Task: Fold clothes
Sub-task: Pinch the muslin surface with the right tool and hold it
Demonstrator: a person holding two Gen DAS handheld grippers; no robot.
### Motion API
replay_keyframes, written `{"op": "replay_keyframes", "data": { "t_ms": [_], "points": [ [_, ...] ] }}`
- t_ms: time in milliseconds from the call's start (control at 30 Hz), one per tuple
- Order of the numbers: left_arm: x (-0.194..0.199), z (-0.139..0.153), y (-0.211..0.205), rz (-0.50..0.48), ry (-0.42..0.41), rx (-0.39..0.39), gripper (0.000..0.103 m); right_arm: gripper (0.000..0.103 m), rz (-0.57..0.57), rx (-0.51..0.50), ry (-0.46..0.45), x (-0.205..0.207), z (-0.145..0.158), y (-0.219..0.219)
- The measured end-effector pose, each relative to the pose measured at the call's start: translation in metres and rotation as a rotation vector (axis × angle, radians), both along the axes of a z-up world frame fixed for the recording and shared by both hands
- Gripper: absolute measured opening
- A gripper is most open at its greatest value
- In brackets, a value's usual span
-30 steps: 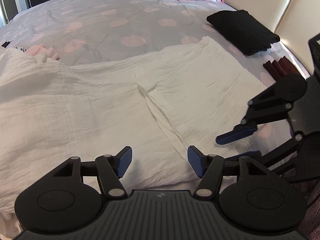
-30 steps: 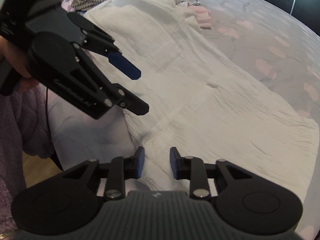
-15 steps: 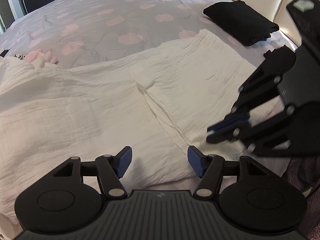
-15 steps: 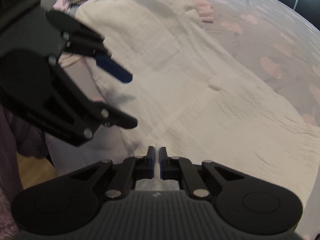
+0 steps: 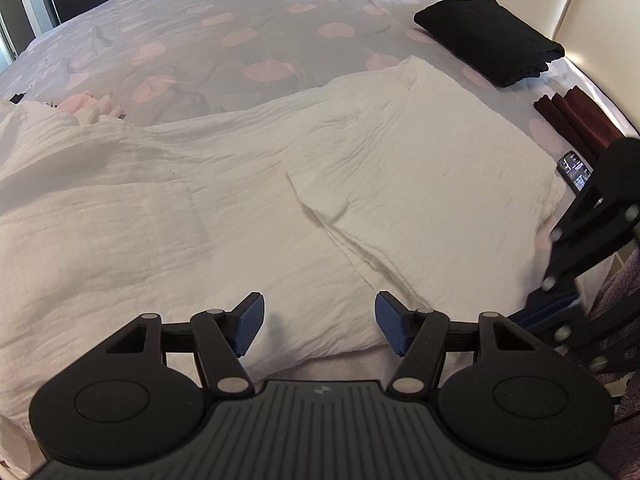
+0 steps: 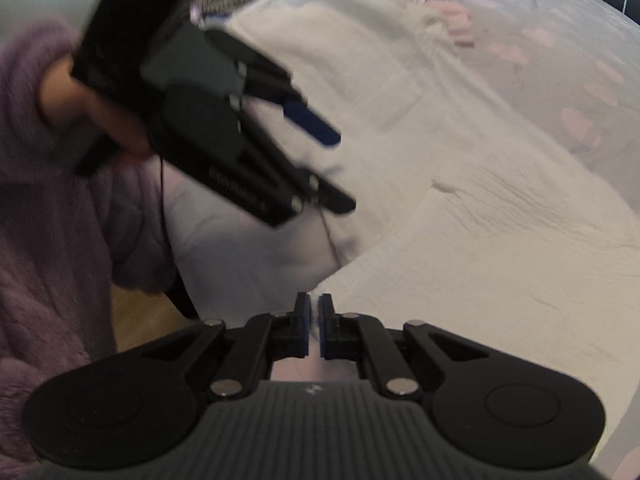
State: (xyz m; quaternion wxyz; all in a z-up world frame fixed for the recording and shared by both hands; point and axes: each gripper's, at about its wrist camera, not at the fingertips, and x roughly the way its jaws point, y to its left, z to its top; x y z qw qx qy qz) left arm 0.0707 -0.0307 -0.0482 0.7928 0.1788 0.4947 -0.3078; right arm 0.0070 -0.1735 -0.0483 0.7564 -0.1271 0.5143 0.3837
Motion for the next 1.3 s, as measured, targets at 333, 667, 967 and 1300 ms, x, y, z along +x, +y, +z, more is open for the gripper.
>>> {"op": "replay_keyframes", "data": {
  "t_ms": [333, 667, 967, 1300],
  "points": [
    [0.005, -0.003, 0.002, -0.004, 0.028, -0.034, 0.060, 0.037, -0.075, 0.006, -0.020, 0.004, -0.005, -0.010],
    [0.018, -0.002, -0.004, 0.040, 0.008, -0.026, 0.060, 0.054, -0.098, -0.156, -0.087, -0.018, -0.018, 0.023],
    [0.025, -0.004, -0.009, 0.018, 0.002, -0.013, 0.060, 0.036, -0.172, -0.223, -0.038, -0.004, -0.044, 0.028],
    [0.053, -0.006, -0.011, 0.098, 0.057, -0.086, 0.060, 0.018, -0.169, -0.173, 0.022, -0.004, -0.017, 0.000]
  ]
}}
